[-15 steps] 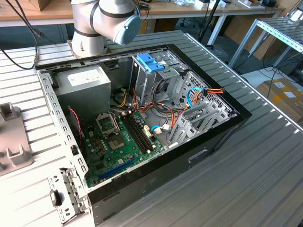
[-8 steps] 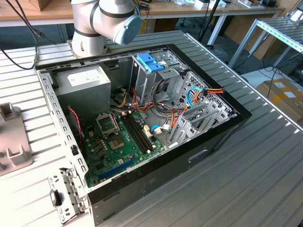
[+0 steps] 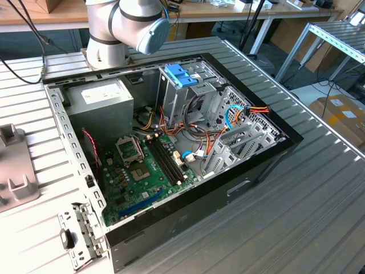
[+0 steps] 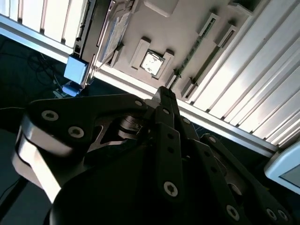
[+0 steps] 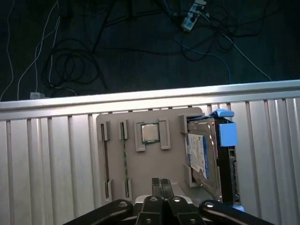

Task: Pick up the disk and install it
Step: 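Pick up the disk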

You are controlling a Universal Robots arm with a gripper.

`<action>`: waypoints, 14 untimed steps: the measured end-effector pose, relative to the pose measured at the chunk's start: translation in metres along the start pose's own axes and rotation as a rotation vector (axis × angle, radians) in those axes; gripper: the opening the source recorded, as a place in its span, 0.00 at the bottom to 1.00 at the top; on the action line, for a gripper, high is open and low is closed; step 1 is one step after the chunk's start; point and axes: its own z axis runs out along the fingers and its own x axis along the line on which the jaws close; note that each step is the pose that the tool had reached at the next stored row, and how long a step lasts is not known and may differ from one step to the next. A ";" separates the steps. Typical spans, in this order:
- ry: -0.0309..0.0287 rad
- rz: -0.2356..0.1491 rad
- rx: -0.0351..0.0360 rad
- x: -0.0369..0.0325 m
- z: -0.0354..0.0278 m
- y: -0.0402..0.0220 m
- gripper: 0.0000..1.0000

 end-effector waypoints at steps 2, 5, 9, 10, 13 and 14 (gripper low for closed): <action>0.0016 -0.027 -0.0006 0.0000 0.0000 0.0000 0.11; 0.0038 -0.061 -0.0014 0.0000 0.0000 0.0000 0.11; 0.0062 -0.101 -0.0023 0.0000 0.0000 0.0000 0.11; 0.0069 -0.114 -0.0026 0.0000 0.0000 0.0000 0.11; 0.0087 -0.143 -0.0033 0.0000 0.0000 0.0000 0.11; 0.0099 -0.161 -0.0037 0.0000 0.0000 0.0000 0.11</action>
